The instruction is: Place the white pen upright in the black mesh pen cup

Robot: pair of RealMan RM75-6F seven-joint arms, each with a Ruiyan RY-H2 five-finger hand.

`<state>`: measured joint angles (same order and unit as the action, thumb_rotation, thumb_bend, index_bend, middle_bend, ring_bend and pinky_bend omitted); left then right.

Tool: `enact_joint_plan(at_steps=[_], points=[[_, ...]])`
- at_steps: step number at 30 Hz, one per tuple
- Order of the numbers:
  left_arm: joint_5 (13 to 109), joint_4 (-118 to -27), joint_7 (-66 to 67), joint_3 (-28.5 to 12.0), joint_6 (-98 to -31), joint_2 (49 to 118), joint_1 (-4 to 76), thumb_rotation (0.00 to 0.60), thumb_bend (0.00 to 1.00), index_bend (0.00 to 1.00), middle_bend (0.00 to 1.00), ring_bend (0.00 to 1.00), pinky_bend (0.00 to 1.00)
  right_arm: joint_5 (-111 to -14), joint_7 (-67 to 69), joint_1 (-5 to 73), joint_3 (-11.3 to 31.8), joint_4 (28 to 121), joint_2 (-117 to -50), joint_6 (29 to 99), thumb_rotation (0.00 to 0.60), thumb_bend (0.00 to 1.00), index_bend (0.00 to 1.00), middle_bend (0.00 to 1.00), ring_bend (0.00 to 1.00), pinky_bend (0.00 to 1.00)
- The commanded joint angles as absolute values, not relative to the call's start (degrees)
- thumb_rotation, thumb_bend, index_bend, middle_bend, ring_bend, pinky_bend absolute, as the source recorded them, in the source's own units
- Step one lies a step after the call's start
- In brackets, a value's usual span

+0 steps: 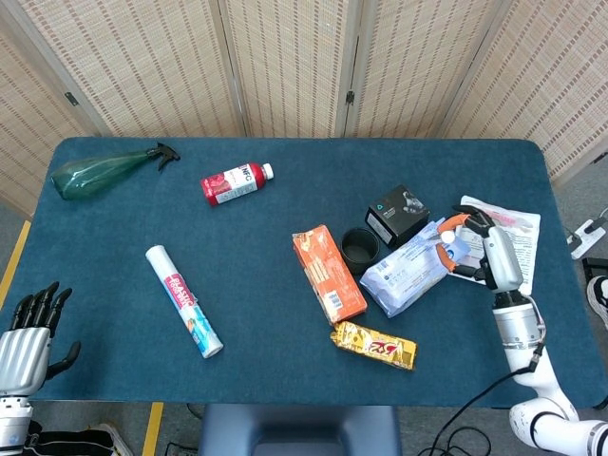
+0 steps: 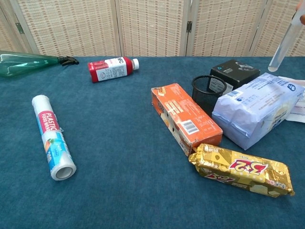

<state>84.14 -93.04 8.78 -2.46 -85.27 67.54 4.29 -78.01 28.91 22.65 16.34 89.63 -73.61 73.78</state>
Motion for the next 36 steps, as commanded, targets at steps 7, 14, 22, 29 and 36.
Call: enact_joint_plan(at_steps=[7, 14, 22, 29, 36], points=[[83.9, -92.8, 8.3, -2.5, -85.4, 67.5, 4.1, 0.600, 0.39, 0.12, 0.04, 0.05, 0.09, -77.2, 62.1, 21.9, 16.9, 98.0, -67.5, 64.5, 0.600, 0.46, 0.63, 0.43, 0.18, 0.16], [84.1, -92.8, 8.5, -2.4, -85.4, 67.6, 4.2, 0.600, 0.39, 0.12, 0.04, 0.05, 0.09, -79.2, 65.7, 21.8, 16.2, 96.3, -65.9, 63.6, 0.600, 0.46, 0.63, 0.43, 0.18, 0.16], [84.1, -92.9, 8.6, -2.5, -85.4, 67.5, 4.3, 0.600, 0.39, 0.12, 0.04, 0.05, 0.09, -76.8, 40.2, 22.2, 16.7, 89.8, -72.7, 71.8, 0.600, 0.46, 0.63, 0.43, 0.18, 0.16], [83.9, -93.0, 8.8, -2.6, -85.3, 67.5, 4.3, 0.600, 0.39, 0.12, 0.04, 0.05, 0.09, -77.0, 31.5, 22.7, 17.3, 87.5, -76.7, 75.9, 0.600, 0.46, 0.63, 0.43, 0.18, 0.16], [83.8, -93.1, 8.9, -2.7, -85.3, 67.5, 4.4, 0.600, 0.39, 0.12, 0.04, 0.05, 0.09, -75.2, 48.3, 22.3, 17.7, 95.6, -72.1, 68.3, 0.600, 0.46, 0.63, 0.43, 0.18, 0.16]])
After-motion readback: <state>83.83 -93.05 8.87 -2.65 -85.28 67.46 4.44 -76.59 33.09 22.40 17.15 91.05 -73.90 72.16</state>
